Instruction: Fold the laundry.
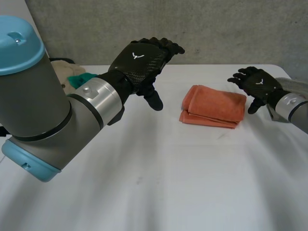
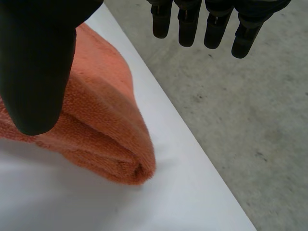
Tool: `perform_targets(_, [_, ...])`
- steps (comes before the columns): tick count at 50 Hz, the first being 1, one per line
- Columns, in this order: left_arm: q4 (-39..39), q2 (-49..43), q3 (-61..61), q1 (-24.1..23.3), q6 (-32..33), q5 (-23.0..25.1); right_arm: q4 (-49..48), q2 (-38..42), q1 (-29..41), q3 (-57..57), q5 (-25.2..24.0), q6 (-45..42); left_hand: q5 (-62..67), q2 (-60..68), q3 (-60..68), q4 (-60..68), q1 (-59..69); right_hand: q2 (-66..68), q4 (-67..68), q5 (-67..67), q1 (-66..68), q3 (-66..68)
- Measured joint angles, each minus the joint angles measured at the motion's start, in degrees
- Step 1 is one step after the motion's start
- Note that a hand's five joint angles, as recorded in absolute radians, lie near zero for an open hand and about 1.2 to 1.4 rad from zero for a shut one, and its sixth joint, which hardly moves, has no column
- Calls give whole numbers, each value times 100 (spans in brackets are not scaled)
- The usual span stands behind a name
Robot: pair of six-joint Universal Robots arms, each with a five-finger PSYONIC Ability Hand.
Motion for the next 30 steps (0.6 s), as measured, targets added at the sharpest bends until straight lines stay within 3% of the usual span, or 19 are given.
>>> perform_targets(10, [1,50,-31,46,-59,53,-41,497,26,-271,-525,-842,0,0,0,0,0,0,0,-5,0,0])
perform_targets(25, [-5,-18,-15,202,-345,69,-189,1183,198,-640,-778,-1699,0,0,0,0,0,0,0,0,0,0])
perform_targets(30, [-9,-8,-37,253,-369,78,-343,1259,330,-702,-736,-1643,0,0,0,0,0,1079,1083,928,1054,1126])
